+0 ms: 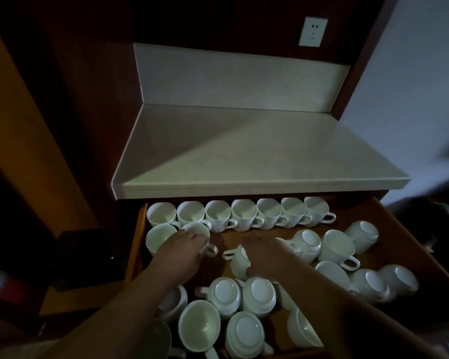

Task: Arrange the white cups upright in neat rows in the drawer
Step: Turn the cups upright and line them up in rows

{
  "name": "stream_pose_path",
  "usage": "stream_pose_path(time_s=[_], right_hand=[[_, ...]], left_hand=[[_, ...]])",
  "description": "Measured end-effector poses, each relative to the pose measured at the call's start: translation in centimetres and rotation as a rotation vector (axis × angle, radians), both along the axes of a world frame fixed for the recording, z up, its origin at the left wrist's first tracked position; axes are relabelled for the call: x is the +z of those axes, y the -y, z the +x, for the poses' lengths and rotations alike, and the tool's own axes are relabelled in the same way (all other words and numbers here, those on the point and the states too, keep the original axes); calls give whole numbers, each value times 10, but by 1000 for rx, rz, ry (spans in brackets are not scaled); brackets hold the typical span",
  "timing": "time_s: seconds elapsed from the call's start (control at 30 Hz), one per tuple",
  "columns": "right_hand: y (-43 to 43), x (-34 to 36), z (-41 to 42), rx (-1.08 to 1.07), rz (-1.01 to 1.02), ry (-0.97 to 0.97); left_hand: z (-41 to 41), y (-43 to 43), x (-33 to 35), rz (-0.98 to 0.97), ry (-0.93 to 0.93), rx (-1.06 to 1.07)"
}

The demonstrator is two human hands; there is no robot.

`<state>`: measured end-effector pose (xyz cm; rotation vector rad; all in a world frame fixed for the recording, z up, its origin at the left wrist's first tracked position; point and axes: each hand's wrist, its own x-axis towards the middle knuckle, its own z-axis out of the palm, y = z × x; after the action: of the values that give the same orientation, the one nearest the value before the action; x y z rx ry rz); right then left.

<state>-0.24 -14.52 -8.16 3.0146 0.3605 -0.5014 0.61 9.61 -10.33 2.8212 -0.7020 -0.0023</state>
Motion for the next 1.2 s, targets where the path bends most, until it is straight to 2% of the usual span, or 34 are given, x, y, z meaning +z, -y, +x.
stream_pose_path(time_s=[0.1,0.2,0.33,0.4,0.47,0.53,0.67,0.73,0.77,0.87,0.97,1.2], right_hand=[[2,0,0,6,81,-10],[11,21,-7,-9,214,9],[35,67,-9,-47,397,32],[45,84,-8,-124,595,79],[47,96,-5,-207,772,102],[46,101,-1,-249,877,121],[54,102,6,-185,911,64],[68,98,9,-204,904,2],[76,92,10,-205,834,1],[98,57,3,-111,441,-33],[101,27,-3,-28,249,-105],[101,7,-7,3,236,-46]], left_hand=[[-1,3,12,-98,-57,82],[-4,13,34,-337,-178,237],[-9,31,51,-872,-426,489],[-12,47,59,-1263,-662,545],[-18,67,67,-1619,-936,491],[-22,88,82,-1707,-1026,431],[-15,102,103,-1616,-822,423],[-8,98,106,-1415,-656,480],[-5,95,105,-1272,-564,516],[1,93,102,-892,-365,516],[5,93,94,-589,-311,400],[15,102,55,-152,-302,259]])
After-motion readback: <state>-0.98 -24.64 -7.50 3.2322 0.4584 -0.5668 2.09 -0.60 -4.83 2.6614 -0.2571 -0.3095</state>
